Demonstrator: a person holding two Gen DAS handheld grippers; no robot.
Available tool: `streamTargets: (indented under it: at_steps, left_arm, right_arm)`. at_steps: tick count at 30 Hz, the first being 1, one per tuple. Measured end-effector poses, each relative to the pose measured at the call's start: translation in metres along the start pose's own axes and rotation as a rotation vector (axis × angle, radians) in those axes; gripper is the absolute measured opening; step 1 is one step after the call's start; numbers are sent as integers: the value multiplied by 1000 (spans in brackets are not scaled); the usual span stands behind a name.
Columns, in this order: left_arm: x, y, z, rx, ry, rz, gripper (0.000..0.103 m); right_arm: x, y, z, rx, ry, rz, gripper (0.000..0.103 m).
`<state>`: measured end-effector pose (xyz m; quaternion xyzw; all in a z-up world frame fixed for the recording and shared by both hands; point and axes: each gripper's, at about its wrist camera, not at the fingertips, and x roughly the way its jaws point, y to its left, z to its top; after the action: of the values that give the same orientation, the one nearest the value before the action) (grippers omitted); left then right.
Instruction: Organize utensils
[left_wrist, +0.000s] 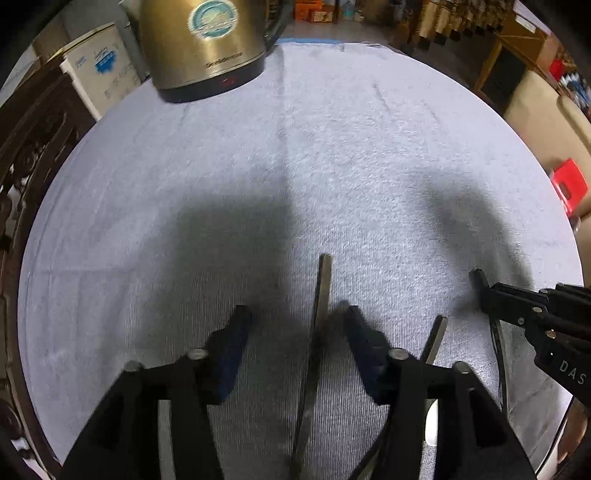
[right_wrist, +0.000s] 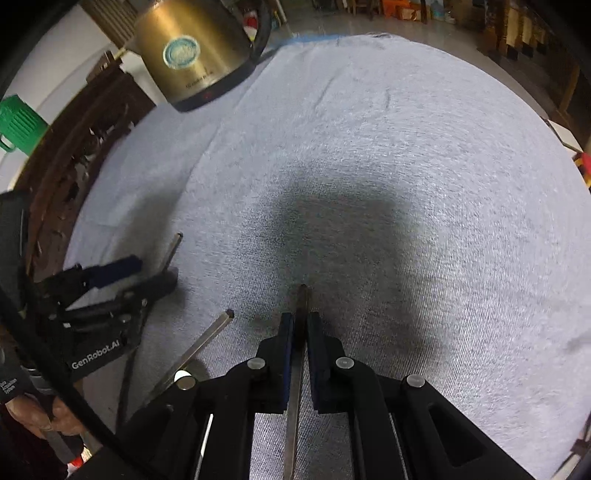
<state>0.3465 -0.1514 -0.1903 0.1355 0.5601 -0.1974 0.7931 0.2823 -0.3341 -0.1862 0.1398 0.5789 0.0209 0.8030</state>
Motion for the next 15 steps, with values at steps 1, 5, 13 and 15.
streamTargets:
  at_steps: [1,5,13,15]
  left_arm:
    - [-1,0,2,17,5,-3,21]
    - [-1,8,8,35,48,-28,6]
    - [-20,55,-2,-85,44,-48,5]
    - [-34,68,-9,-118,10,-54,5]
  right_arm:
    - [1,3,2,-15,12,-13,8]
    - [2,9,8,-41,39,-37,8]
    - [-17,7,1,-29,-54,34,7]
    - [-25,8,-2,-34,-83,34,7]
